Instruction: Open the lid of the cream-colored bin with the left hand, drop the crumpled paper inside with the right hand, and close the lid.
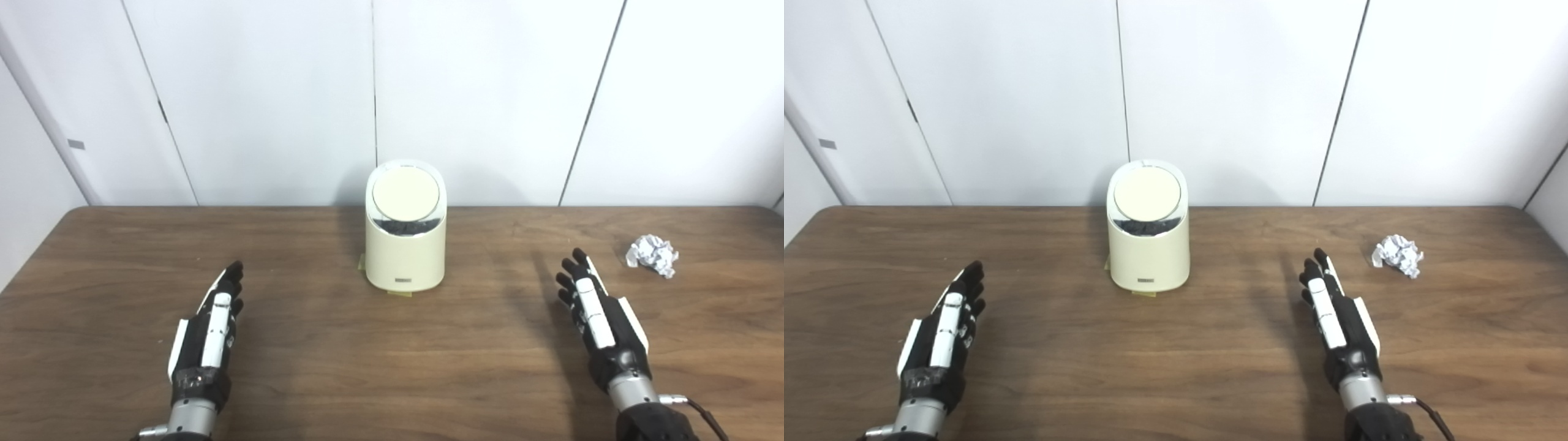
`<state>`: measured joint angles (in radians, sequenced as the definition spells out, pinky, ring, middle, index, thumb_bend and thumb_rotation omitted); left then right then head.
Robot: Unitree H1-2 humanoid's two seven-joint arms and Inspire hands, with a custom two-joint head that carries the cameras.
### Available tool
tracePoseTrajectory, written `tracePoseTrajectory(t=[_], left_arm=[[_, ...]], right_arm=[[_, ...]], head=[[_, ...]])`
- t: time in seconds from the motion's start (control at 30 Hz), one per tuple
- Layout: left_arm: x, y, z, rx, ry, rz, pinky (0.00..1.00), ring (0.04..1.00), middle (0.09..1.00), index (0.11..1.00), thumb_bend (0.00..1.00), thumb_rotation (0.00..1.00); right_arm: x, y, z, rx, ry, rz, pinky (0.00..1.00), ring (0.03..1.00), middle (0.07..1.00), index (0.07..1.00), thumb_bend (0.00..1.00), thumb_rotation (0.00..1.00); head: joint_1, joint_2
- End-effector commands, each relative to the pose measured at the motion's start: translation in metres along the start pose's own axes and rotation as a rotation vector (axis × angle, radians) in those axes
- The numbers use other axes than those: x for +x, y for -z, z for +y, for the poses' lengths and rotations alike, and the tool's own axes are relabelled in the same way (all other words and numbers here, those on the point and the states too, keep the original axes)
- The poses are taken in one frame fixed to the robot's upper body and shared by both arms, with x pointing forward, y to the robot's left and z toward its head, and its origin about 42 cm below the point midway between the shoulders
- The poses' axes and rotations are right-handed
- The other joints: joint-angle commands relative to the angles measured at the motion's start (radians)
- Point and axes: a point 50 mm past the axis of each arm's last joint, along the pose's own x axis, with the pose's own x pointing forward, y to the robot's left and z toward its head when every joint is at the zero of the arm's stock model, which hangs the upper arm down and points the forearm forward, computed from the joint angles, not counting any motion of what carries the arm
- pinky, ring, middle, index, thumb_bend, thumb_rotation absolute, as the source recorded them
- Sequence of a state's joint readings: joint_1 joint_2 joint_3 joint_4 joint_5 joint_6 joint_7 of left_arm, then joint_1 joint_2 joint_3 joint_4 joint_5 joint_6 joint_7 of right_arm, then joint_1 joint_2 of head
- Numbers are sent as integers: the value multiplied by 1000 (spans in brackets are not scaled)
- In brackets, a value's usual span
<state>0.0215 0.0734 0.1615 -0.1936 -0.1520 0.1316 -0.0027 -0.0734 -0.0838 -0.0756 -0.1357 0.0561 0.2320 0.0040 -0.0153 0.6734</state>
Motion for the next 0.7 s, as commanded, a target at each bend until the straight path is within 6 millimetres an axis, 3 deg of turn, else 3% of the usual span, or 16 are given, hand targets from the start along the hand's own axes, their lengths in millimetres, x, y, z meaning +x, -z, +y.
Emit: tracePoseTrajectory(t=[0.0,0.43,0.67], left_arm=[[11,-14,-2,0,18,-81,1000,997,964,957,441,849],[11,-14,1,-1,16,-78,1000,997,961,952,434,830],[12,-14,7,-9,8,-83,1000,987,956,950,422,831]], right_arm=[[8,-22,0,-12,-10,-88,954,950,972,1000,534,890],[8,-24,3,-15,-1,-83,941,939,964,1000,571,870],[7,-26,9,-10,-3,-89,951,948,973,1000,527,876]], head=[[-2,-1],[-50,1],[-75,2]])
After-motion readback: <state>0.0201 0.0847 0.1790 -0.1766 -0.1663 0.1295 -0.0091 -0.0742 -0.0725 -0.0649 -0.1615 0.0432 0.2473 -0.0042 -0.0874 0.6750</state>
